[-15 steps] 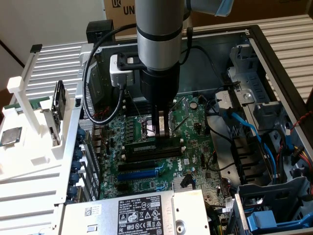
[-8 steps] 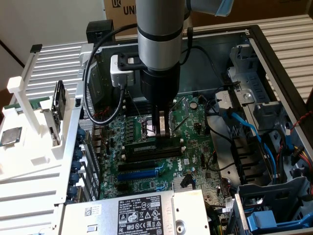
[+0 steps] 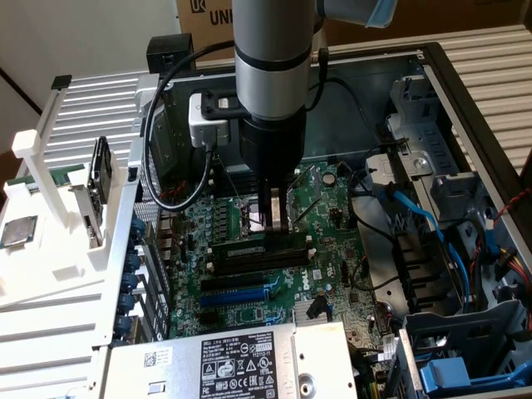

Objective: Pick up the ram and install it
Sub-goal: 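Insert the ram into the slot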

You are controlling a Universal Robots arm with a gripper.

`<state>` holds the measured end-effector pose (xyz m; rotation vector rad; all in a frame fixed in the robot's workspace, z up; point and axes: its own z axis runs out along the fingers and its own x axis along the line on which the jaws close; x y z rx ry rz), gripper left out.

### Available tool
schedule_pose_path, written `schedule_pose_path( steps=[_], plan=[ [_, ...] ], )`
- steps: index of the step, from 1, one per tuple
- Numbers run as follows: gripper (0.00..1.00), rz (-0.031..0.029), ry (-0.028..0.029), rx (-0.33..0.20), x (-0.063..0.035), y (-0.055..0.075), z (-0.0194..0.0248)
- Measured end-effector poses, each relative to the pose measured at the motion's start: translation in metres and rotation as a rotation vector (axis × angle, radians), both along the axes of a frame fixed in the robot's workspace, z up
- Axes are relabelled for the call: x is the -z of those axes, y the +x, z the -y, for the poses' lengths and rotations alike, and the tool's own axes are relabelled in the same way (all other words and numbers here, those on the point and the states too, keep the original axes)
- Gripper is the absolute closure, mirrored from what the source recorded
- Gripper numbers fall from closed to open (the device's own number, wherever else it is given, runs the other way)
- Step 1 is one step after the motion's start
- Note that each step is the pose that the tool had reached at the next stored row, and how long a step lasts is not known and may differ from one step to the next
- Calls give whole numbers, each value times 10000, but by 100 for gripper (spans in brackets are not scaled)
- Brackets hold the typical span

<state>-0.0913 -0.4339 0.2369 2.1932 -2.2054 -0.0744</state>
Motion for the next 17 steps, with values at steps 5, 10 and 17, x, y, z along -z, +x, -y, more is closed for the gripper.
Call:
schedule_pose_path(
  steps=[5, 10, 17],
  plan=[
    [87, -32, 0, 0, 6, 11, 0],
    [87, -39, 2, 0, 8, 12, 2],
    [87, -53, -1, -27, 7, 12, 7]
  ],
)
